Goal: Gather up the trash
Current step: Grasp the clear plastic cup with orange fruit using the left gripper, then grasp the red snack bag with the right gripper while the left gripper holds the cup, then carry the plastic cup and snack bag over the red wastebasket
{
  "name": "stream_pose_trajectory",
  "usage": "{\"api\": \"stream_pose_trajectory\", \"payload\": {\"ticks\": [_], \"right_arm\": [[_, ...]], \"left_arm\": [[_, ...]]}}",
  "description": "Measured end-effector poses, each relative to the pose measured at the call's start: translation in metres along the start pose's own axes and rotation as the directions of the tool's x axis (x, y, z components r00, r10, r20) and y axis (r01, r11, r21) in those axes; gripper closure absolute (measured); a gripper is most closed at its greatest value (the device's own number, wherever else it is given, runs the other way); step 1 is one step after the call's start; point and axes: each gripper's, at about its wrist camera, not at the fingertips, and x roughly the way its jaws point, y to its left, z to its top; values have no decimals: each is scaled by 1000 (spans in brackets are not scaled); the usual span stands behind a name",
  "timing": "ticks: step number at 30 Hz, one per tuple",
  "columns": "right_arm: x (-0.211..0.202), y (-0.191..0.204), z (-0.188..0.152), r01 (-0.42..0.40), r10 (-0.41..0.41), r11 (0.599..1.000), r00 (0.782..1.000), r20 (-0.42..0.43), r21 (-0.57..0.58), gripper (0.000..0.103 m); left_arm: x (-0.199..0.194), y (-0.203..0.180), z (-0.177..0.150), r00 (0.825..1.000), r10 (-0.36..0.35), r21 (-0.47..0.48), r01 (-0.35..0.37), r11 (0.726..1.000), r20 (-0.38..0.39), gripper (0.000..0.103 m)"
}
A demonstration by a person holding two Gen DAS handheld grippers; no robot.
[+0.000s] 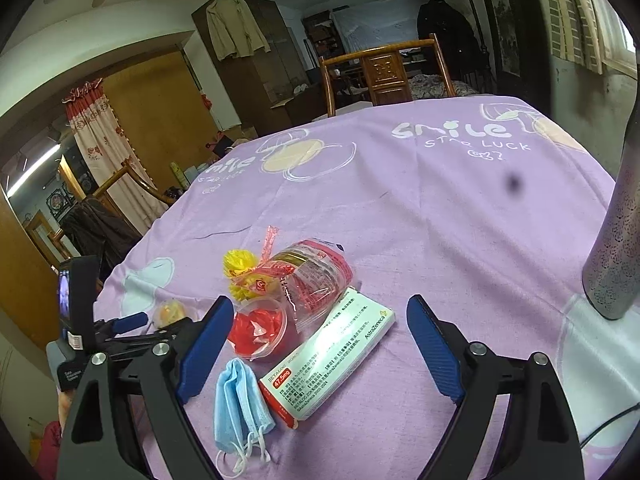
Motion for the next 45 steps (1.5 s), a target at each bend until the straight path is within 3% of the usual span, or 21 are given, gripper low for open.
{"api": "stream_pose_trajectory", "payload": {"ticks": [4,16,24,29,30,31,34,38,45], "right_arm": [[4,-7,1,4,-4,1000,1000,-14,21,16],[21,-29,1,-87,98,984,993,-60,155,16],[58,11,25,-24,28,999,993,-112,40,12],[91,5,22,11,3,997,985,-170,81,12],[94,4,20,-9,23,997,984,-178,79,18],[94,4,19,-26,37,997,984,-177,67,45],[79,7,25,-62,67,997,990,-122,44,59],[43,13,31,-106,106,994,994,-26,6,61],[8,14,33,-184,183,982,982,36,26,59]], "left_arm": [[-5,8,-1,998,-64,-18,64,998,6,45],[-33,7,-2,983,-158,-7,159,987,92,45],[-31,6,-2,982,-169,-3,170,985,80,45],[-26,11,1,980,-189,-26,191,981,59,45],[-26,12,1,979,-197,-29,199,980,57,45],[-26,12,2,977,-204,-32,206,978,56,45],[-29,12,2,979,-193,-30,196,980,69,45],[-33,14,0,980,-177,-29,181,983,92,45],[-35,23,1,980,-171,-61,178,982,105,45]]}}
